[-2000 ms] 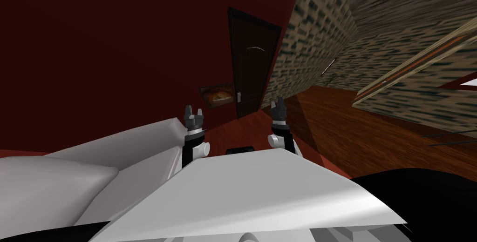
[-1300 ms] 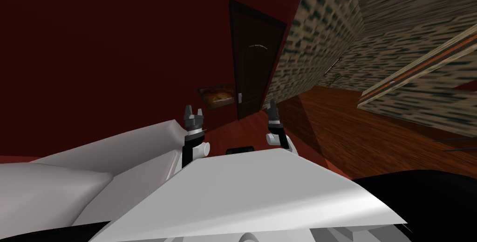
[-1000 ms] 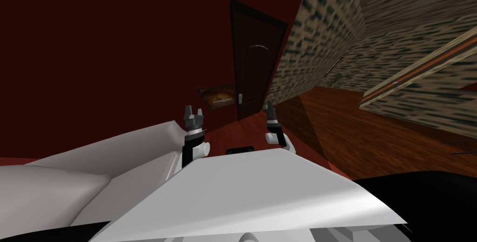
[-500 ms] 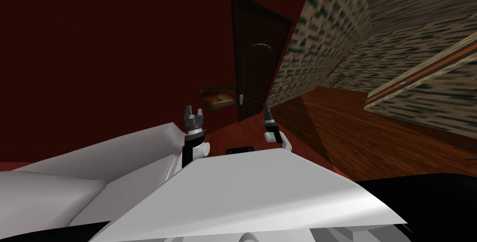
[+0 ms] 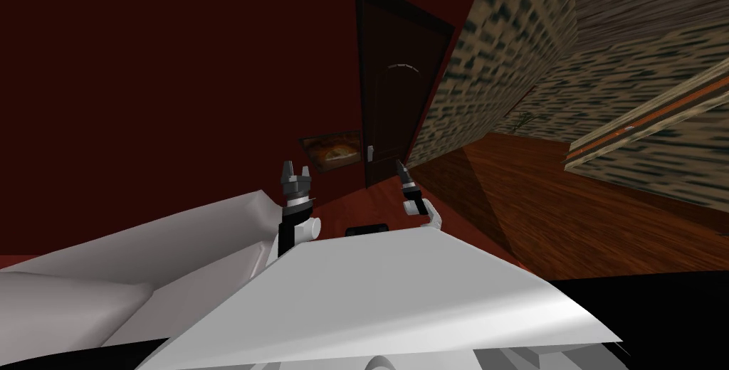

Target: Pull the door open

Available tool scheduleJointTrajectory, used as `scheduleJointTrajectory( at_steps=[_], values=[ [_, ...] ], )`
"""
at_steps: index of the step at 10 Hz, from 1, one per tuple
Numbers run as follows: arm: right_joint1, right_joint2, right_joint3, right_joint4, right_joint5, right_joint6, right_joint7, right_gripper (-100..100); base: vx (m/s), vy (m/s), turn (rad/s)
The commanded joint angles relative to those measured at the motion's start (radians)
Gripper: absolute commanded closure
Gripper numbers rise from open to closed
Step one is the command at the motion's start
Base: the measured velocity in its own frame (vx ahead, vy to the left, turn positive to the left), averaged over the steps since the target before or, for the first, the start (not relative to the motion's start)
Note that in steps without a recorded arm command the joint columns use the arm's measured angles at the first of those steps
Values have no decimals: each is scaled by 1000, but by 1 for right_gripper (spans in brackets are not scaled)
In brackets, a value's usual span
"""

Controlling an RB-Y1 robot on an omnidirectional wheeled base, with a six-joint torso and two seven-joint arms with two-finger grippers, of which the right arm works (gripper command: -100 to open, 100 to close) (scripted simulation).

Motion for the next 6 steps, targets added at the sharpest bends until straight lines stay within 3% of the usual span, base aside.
scheduleJointTrajectory(
  at_steps=[1, 2, 5, 6],
  values=[
    [-28, -10, 1, 50, 20, -11, 26, -100, 96, 17, 21],
    [-28, -10, 1, 58, 20, -11, 26, -100, 59, 14, 8],
    [-77, -36, 0, 153, 55, -26, 67, -100, 79, 12, 16],
    [-77, -36, 0, 156, 55, -26, 67, -100, 61, 6, 7]
  ],
)
